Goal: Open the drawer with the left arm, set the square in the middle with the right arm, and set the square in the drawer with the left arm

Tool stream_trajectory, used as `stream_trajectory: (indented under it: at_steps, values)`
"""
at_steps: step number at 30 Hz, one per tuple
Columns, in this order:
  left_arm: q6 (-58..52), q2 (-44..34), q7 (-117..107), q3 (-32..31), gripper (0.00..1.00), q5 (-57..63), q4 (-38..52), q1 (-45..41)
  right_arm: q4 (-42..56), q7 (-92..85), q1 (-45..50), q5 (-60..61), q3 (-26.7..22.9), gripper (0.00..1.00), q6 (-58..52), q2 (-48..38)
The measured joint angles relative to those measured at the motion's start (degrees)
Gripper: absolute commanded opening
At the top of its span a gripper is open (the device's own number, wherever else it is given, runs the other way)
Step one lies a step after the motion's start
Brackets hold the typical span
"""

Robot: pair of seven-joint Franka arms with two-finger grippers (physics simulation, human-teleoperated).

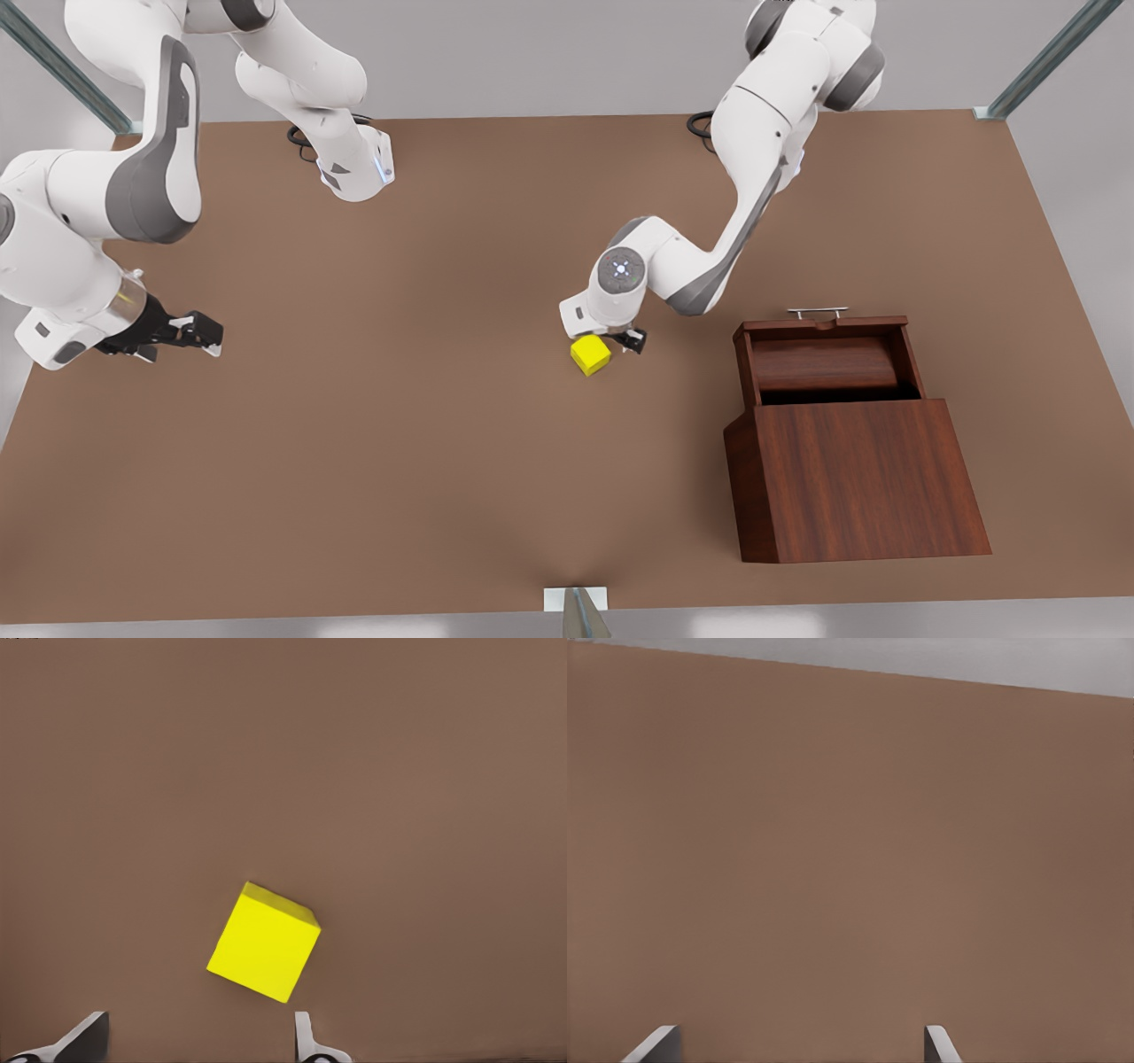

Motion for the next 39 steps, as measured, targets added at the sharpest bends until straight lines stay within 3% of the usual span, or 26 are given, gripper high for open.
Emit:
stream_trajectory:
  at_steps: [10, 29, 30, 33, 39]
  values:
    - [3.94, 4.64, 11.47, -0.15, 1.0, 4.27, -0.37, -2.91, 0.97, 0.0, 0.05, -0.09, -0.01, 1.0, -0.43, -0.08]
    - [7.11, 10.97, 10.56, 0.38, 1.0, 7.42, 0.41, -2.91, 0.97, -0.01, -0.06, -0.18, -0.09, 1.0, -0.28, 0.0]
    - [7.18, 11.42, 10.5, 0.38, 0.99, 7.43, 0.42, -2.91, 0.97, -0.01, -0.01, -0.18, -0.08, 1.0, -0.4, -0.07]
    - [7.71, 11.85, 10.52, 0.38, 0.73, 7.45, 0.42, -2.91, 1.06, 0.02, -0.13, -0.18, -0.09, 1.0, -0.53, -0.08]
    - [7.73, 11.87, 10.43, 0.46, 0.67, 7.76, 0.51, -2.91, 2.16, 0.07, -0.76, 0.0, -0.79, 1.0, -0.51, -0.08]
